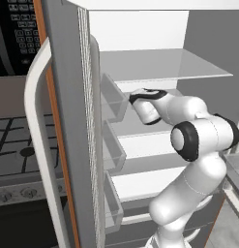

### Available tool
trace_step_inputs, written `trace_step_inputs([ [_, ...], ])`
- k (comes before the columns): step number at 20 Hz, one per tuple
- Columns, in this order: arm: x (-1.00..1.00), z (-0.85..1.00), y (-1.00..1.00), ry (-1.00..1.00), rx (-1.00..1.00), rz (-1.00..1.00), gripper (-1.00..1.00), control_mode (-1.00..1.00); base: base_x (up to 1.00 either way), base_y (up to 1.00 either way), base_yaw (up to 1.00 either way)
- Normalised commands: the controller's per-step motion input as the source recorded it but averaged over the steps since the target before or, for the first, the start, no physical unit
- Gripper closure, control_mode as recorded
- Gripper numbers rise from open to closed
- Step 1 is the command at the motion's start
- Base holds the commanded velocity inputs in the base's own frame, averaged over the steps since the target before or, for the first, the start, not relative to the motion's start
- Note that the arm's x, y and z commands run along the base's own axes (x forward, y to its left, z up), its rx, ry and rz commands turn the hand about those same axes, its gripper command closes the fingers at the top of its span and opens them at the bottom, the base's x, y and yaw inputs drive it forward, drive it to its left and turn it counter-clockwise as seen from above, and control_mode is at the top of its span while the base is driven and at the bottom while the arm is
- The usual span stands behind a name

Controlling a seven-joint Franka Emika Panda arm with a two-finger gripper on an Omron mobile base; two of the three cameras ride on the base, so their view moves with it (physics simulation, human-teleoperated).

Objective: Place the beer on the top shelf of the fridge to keep it out of children's reach, and place the broccoli and lemon on lower shelves for easy access.

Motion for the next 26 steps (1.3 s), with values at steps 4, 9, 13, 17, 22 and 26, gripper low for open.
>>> trace_step_inputs([
  [4,-0.42,0.08,0.00,0.00,0.00,-0.01,-1.00,-1.00,0.00,0.00,0.00],
  [9,-0.77,0.37,-0.09,0.00,0.00,-0.04,-1.00,-1.00,0.00,0.00,0.00],
  [13,-1.00,0.55,-0.26,0.00,0.00,-0.04,-1.00,-1.00,0.00,0.00,0.00],
  [17,-0.94,0.87,-0.18,0.00,0.00,-0.02,-1.00,-1.00,0.00,0.00,0.00],
  [22,-0.75,1.00,-0.24,0.06,0.00,0.00,-1.00,-1.00,0.00,0.00,0.00],
  [26,-0.63,1.00,-0.32,0.19,0.00,0.00,-1.00,-1.00,0.00,0.00,0.00],
])
